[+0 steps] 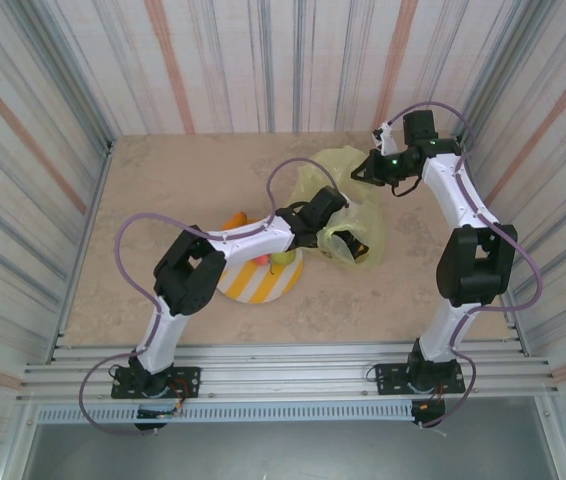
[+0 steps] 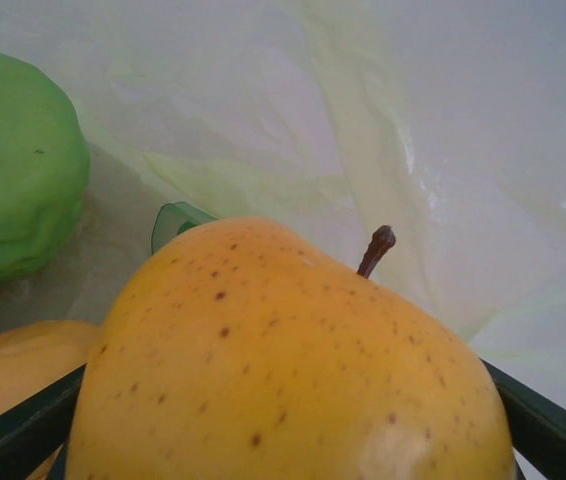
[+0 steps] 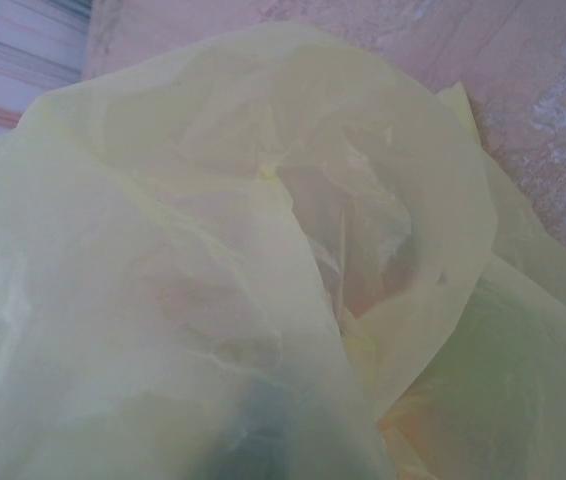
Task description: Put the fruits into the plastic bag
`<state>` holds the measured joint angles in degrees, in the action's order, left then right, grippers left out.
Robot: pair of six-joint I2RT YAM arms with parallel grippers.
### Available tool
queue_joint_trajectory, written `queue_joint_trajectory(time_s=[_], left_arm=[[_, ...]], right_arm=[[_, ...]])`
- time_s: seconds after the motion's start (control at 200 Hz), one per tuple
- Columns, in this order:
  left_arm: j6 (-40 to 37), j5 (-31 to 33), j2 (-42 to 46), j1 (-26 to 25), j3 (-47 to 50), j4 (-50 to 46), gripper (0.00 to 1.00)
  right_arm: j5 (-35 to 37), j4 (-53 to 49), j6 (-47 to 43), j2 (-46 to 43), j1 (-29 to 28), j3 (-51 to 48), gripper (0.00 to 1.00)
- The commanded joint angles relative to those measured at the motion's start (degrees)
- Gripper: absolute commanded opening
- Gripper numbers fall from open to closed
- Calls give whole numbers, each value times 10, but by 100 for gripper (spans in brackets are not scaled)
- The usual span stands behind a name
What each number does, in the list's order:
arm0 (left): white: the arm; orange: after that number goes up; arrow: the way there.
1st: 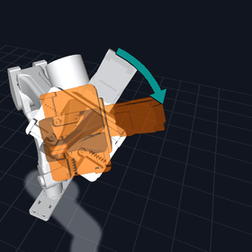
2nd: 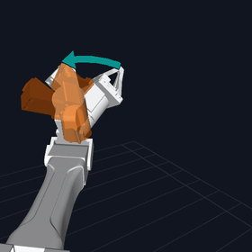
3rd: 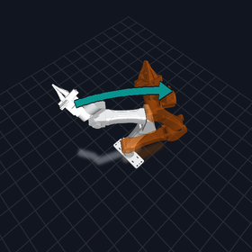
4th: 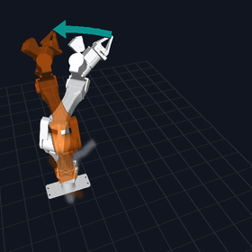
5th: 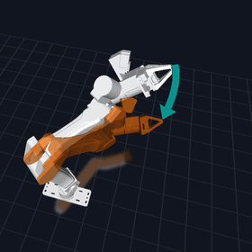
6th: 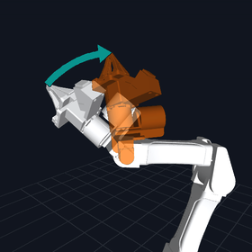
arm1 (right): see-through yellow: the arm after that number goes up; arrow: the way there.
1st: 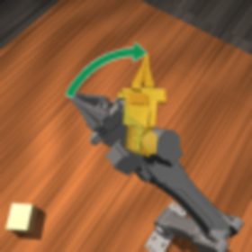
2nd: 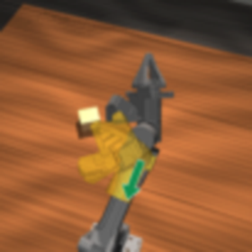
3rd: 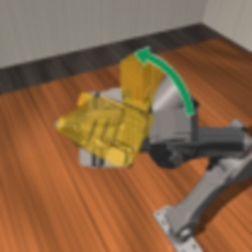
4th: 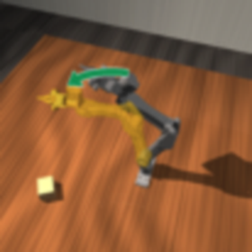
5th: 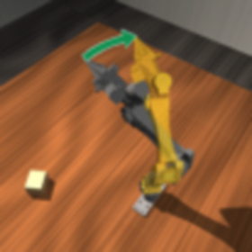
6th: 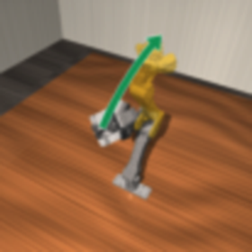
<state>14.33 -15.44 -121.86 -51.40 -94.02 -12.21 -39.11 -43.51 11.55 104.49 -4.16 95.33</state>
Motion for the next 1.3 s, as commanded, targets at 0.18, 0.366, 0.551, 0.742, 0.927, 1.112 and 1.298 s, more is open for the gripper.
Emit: queue_joint_trajectory(time_s=[0.18, 0.366, 0.551, 0.742, 0.927, 1.112, 1.298], left_arm=[[-18, 4, 38, -2, -8, -26, 90], [-21, 5, 73, -2, 11, -23, 92], [-25, 13, 118, 0, 51, -20, 97], [-35, 22, 183, 13, 122, -26, 96], [-30, 23, 266, 44, 217, -8, 94], [9, 21, 327, 83, 301, 28, 91], [20, 20, 397, 114, 358, 44, 91]], right_arm=[[-9, -7, -4, 2, -1, -8, 0], [-10, -7, -4, 0, 0, -8, 0], [-11, -8, -5, -2, 1, -8, 0], [-12, -10, -7, -3, 6, -8, 0], [-14, -9, -7, -2, 7, -6, 0], [-12, -10, -7, 2, 7, -6, 0], [-11, -12, -9, 1, 8, -6, 0]])
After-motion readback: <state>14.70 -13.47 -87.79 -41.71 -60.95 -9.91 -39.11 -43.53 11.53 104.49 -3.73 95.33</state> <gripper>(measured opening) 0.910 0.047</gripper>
